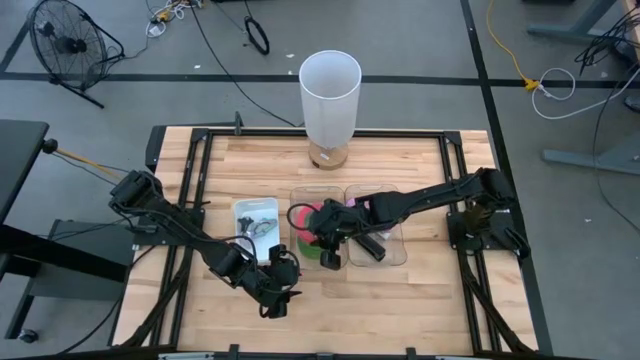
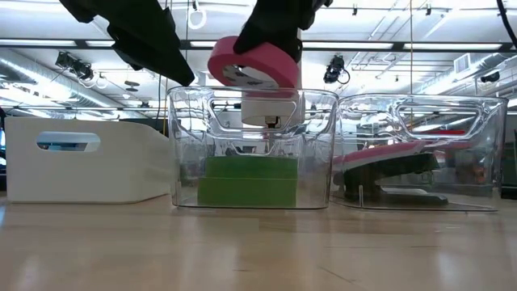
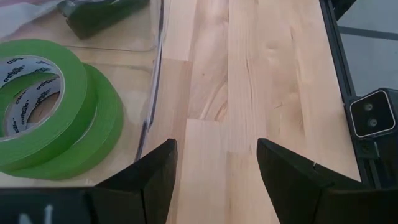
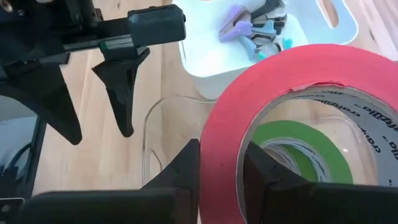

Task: Pick and place Stapler, Stapler remover, tape
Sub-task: Put the pink tape into the left transparent bin

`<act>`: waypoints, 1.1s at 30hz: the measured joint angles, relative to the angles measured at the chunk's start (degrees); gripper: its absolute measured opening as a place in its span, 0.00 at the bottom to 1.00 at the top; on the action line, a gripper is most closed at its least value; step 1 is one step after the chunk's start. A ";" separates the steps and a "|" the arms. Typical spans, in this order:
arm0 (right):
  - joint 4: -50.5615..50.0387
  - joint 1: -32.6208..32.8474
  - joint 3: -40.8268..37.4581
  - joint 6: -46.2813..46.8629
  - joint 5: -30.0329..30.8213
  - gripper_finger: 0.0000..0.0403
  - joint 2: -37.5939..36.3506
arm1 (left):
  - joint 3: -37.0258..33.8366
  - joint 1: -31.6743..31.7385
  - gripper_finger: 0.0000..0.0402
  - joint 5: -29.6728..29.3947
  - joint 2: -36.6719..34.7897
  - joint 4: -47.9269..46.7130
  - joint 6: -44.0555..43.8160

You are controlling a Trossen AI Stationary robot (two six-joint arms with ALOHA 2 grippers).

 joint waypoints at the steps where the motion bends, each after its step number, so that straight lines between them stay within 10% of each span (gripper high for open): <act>1: -0.05 -0.07 0.00 0.00 0.04 0.16 0.00 | 0.00 0.00 0.56 0.00 0.00 0.01 -0.01; 33: 8.14 -3.90 -8.59 2.58 -3.52 0.22 0.04 | 0.00 0.07 0.56 -0.01 0.02 -0.01 -0.10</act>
